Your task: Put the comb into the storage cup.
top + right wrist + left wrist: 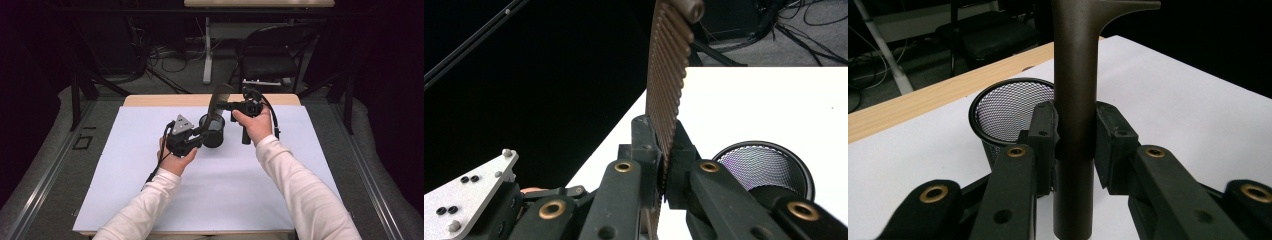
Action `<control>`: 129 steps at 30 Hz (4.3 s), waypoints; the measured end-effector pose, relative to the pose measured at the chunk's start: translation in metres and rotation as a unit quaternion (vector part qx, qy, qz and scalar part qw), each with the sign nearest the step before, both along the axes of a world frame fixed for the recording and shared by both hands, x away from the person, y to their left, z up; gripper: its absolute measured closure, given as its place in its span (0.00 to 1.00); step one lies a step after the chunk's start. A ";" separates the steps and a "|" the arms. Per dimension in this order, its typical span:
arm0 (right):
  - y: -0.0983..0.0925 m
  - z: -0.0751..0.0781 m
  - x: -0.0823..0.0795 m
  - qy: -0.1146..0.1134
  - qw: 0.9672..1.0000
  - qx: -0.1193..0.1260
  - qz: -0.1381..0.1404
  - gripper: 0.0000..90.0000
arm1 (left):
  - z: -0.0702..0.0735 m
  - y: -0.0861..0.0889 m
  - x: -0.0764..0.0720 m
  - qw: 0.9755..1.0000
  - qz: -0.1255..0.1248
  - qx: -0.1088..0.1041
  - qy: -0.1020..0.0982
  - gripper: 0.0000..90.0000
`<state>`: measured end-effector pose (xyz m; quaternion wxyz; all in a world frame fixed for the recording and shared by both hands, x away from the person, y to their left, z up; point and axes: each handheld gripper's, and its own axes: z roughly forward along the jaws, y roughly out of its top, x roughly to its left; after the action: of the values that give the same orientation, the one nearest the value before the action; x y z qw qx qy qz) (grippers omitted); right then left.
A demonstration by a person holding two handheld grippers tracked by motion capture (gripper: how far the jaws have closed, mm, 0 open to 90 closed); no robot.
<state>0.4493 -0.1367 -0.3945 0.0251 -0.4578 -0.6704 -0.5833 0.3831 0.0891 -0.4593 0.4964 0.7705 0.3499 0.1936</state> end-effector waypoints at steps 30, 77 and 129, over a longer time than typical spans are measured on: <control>0.004 -0.002 0.000 -0.024 1.000 -0.009 -0.007 0.97 | 0.000 0.000 0.001 1.000 0.003 -0.007 -0.003 0.60; -0.005 0.003 0.007 -0.073 0.995 -0.023 -0.068 0.97 | -0.005 0.010 0.007 0.999 0.030 0.009 0.022 0.21; -0.007 -0.018 0.026 -0.088 0.985 -0.050 -0.139 0.96 | -0.004 0.021 0.007 0.998 0.025 -0.008 0.058 0.02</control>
<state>0.4753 -0.1435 -0.4128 -0.1386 -0.4946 -0.6282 -0.5844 0.3903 0.1101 -0.4638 0.4761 0.7675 0.3989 0.1585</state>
